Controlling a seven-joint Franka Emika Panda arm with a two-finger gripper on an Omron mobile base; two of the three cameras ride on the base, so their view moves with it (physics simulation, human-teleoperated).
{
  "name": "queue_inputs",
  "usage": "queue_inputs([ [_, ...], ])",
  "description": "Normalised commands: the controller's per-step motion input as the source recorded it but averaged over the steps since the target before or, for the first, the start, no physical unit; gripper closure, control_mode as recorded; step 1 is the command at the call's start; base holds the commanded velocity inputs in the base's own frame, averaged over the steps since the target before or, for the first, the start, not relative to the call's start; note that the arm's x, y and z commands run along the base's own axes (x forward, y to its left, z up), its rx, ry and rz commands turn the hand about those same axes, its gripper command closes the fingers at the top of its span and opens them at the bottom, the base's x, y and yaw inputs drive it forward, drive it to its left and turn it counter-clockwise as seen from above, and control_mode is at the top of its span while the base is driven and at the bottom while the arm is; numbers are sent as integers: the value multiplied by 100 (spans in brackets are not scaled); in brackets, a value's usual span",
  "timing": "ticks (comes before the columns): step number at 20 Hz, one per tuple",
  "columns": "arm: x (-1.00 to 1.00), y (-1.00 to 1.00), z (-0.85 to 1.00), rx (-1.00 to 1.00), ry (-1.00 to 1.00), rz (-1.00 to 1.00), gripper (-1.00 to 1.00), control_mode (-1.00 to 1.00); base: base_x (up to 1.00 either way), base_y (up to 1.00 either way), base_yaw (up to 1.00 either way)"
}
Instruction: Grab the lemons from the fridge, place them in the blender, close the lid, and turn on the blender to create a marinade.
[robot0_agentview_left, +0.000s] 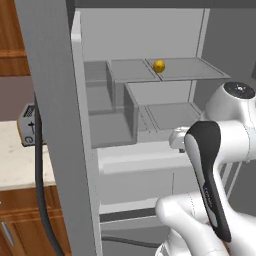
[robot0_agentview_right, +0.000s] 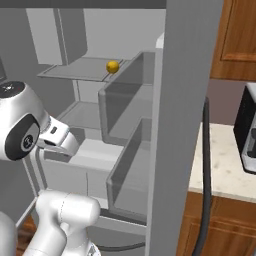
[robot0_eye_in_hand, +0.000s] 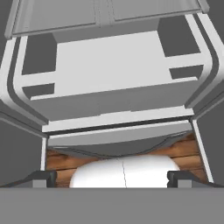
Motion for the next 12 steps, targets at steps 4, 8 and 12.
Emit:
queue_inputs([
  [4, 0, 0, 0, 0, 0, 0, -100, 100, 63, -2, 3],
  [8, 0, 0, 0, 0, 0, 0, -100, 100, 48, -2, 1],
  [12, 56, -3, 75, 0, -19, 0, -100, -100, 14, -1, 0],
])
